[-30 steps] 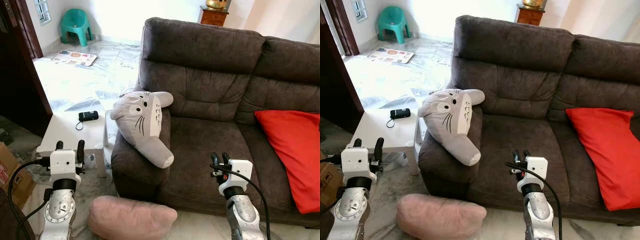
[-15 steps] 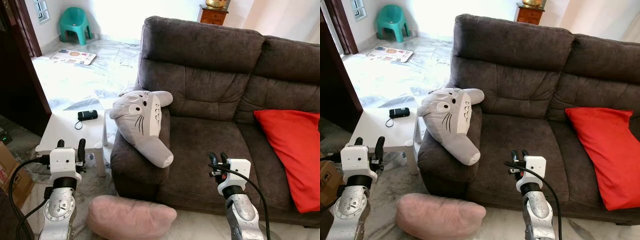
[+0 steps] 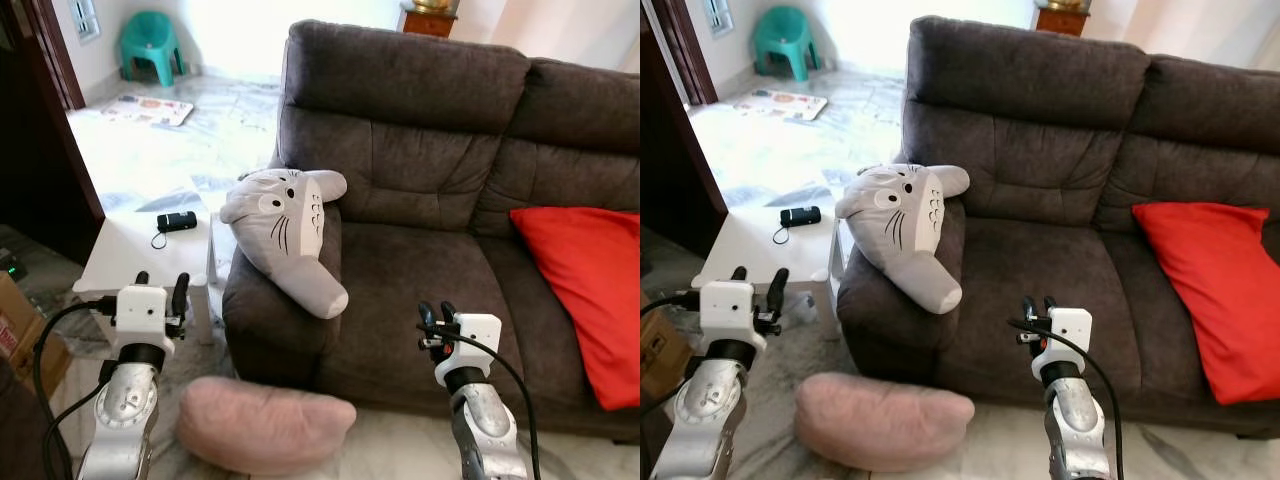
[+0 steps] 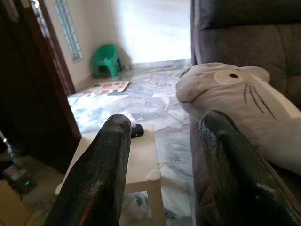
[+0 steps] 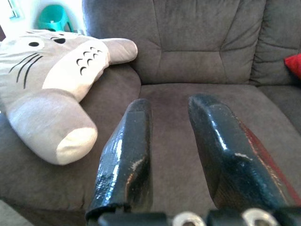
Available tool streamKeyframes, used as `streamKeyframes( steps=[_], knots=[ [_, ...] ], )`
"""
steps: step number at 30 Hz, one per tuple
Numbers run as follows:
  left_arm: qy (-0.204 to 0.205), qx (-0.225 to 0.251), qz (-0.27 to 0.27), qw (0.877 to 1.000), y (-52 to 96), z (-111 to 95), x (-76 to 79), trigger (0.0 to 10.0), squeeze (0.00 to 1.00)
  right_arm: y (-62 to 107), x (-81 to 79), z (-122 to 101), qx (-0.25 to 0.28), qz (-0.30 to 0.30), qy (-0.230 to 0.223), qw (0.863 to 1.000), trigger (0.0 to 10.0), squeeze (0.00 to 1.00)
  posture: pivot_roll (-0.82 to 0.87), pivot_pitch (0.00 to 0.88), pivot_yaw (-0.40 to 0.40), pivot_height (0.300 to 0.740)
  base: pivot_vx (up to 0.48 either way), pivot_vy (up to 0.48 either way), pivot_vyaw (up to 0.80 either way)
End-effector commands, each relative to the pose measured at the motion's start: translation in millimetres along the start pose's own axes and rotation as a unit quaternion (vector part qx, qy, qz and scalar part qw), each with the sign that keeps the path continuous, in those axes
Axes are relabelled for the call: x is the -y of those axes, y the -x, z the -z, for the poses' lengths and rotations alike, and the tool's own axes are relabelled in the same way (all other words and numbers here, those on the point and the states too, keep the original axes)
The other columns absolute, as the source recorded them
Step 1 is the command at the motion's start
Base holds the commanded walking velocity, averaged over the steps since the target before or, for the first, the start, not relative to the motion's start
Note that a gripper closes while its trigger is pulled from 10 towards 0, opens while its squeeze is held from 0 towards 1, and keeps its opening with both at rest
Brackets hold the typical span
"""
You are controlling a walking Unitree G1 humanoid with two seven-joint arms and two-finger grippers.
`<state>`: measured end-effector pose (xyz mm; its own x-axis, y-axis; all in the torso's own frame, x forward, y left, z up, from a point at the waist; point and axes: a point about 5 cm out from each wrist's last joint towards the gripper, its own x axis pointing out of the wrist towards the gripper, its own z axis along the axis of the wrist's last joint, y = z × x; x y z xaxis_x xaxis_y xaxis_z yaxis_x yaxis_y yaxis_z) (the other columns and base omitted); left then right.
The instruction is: Move the pillow to the sofa from floor
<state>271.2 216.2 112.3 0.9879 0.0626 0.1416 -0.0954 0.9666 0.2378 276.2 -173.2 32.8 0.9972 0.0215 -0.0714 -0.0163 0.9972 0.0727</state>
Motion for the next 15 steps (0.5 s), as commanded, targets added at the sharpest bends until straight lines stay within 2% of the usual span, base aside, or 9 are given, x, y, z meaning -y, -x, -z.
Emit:
streamKeyframes(
  steps=[1, 15],
  knots=[
    [0.004, -0.005, 0.015, 1.0, -4.6, -0.9, 3.4, 10.0, 0.0, -2.8, 1.5, -2.5, 0.005, 0.01, -0.008, 1.0, 10.0, 0.0, 0.2, 0.034, -0.091, 0.661, 0.0, 0.0, 0.0],
    [-0.01, -0.013, 0.028, 0.999, -9.5, -0.9, -3.5, 10.0, 0.0, -4.5, 1.3, -2.1, 0.002, 0.012, -0.009, 1.0, 10.0, 0.0, 0.2, 0.028, -0.092, 0.661, 0.0, 0.0, 0.0]
  ],
)
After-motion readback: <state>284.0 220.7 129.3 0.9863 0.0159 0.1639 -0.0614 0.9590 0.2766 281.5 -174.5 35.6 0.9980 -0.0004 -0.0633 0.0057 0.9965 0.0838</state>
